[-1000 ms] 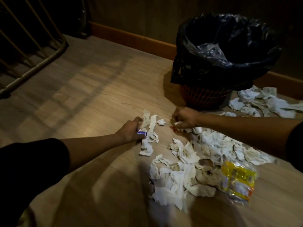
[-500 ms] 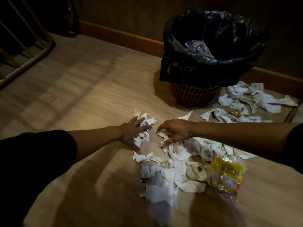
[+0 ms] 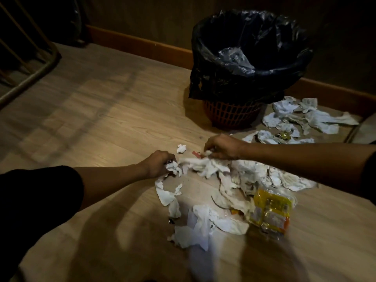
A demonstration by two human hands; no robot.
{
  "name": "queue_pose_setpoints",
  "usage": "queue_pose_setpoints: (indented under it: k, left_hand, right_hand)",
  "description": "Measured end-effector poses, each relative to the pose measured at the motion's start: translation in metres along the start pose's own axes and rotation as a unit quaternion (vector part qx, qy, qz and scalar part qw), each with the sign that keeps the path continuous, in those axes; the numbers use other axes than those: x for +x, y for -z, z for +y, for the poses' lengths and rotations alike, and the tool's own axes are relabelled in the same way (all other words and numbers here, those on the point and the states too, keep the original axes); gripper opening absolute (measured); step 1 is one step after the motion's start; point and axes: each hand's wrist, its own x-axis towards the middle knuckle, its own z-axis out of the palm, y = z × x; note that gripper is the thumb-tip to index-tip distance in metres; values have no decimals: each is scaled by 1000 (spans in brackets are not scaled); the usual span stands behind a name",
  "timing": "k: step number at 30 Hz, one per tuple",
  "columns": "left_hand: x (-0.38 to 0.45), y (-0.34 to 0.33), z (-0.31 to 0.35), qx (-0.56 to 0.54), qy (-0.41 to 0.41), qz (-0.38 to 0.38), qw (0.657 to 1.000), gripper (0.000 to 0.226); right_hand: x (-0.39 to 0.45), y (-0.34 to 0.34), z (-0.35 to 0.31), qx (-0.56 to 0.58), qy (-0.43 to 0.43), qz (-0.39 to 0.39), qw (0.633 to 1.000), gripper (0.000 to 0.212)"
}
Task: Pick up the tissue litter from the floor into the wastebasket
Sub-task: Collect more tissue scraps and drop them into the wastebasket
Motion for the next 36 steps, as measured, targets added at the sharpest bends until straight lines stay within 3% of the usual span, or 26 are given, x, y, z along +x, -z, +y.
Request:
queue_pose_setpoints:
  k: [4, 9, 11, 13, 16, 19, 21, 25, 28, 30, 32, 34, 36]
  left_hand:
    - [-4, -6, 25, -52, -1, 39, 998, 22]
    - [-27, -30, 73, -12, -64, -74, 995, 53]
    - [-42, -38, 94, 4, -101, -108, 989, 71]
    - [-59, -42, 108, 50, -167, -130, 976, 90]
    - [-70, -48, 115, 164, -300, -151, 928, 105]
    - [-70, -60, 108, 219, -339, -161, 901, 100]
    - [-67, -66, 107, 225, -348, -158, 896, 79]
    - [-52, -69, 113, 226, -324, -222, 892, 61]
    - [-49, -55, 114, 206, -314, -200, 905, 37]
    - [-50, -39, 109, 158, -271, -149, 938, 32]
    - [-50, -27, 96, 114, -198, -81, 970, 44]
    - [-52, -18, 77, 88, -126, -30, 988, 55]
    - [-53, -11, 59, 88, -81, 10, 993, 49]
  right_hand:
    - [-5, 2, 27, -13, -104, 62, 993, 30]
    - [-26, -13, 33, -67, -79, -129, 986, 69]
    - [-32, -15, 29, -109, -22, -151, 982, 78]
    - [-35, -21, 24, -149, 29, -143, 978, 70]
    - [-37, -22, 21, -144, 37, -120, 982, 46]
    - [-39, -15, 17, -135, 22, -123, 983, 39]
    - [-42, -11, 17, -125, 14, -113, 986, 39]
    - [-49, 1, 14, -92, -11, -76, 993, 39]
    - [-54, 9, 12, -74, -20, -53, 996, 41]
    - [-58, 12, 9, -75, -19, -47, 996, 38]
    - [-62, 13, 5, -82, -6, -50, 995, 36]
    - [-66, 13, 1, -99, 11, -61, 993, 36]
    - [-70, 14, 0, -113, 14, -65, 991, 35]
